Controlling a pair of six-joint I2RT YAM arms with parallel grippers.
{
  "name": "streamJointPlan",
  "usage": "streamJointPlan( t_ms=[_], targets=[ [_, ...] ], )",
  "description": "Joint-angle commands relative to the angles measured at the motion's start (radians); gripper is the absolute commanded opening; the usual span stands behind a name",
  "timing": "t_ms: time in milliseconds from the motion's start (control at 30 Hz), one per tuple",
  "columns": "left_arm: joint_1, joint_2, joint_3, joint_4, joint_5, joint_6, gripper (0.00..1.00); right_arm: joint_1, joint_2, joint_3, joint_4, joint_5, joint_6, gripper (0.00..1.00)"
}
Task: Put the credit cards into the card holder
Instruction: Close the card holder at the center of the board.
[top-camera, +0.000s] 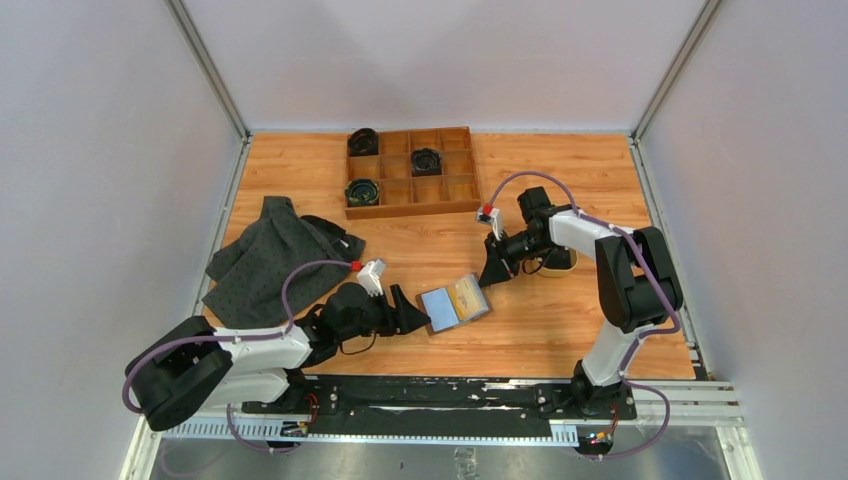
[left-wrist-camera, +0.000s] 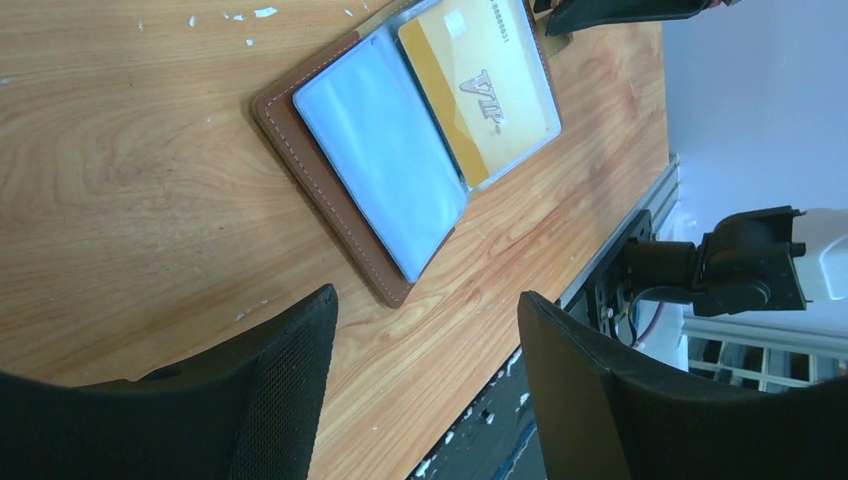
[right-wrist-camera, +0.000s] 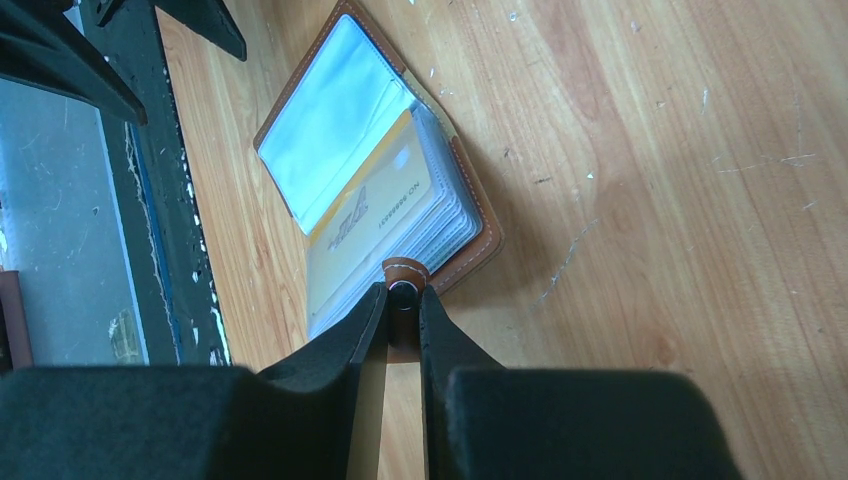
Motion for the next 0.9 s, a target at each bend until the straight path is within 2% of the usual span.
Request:
streamJointPlan(
  t_ms=[0, 367, 600, 867],
  targets=[
    [-0.004, 0.011, -0.004, 0.001, -0.012, -0.038, 0.7, -0.009, 0.003, 0.015, -0.035, -0.034, -0.021, 0.0],
    [-0.022, 0.112, 0.013, 0.001, -0.036, -0.147, 0.71, -0.01, 0.01, 0.02, -0.042, -0.034, -0.023, 0.0],
    [-0.049, 0.193, 0.028, 0.001, -0.117, -0.163, 0.72, -0.01, 0.015, 0.022, -0.048, -0.036, -0.022, 0.0],
    [-0.05, 0.281, 0.085, 0.015, -0.118, -0.153, 0.72, -0.008, 0.027, 0.024, -0.061, -0.045, -0.026, 0.0]
  ],
)
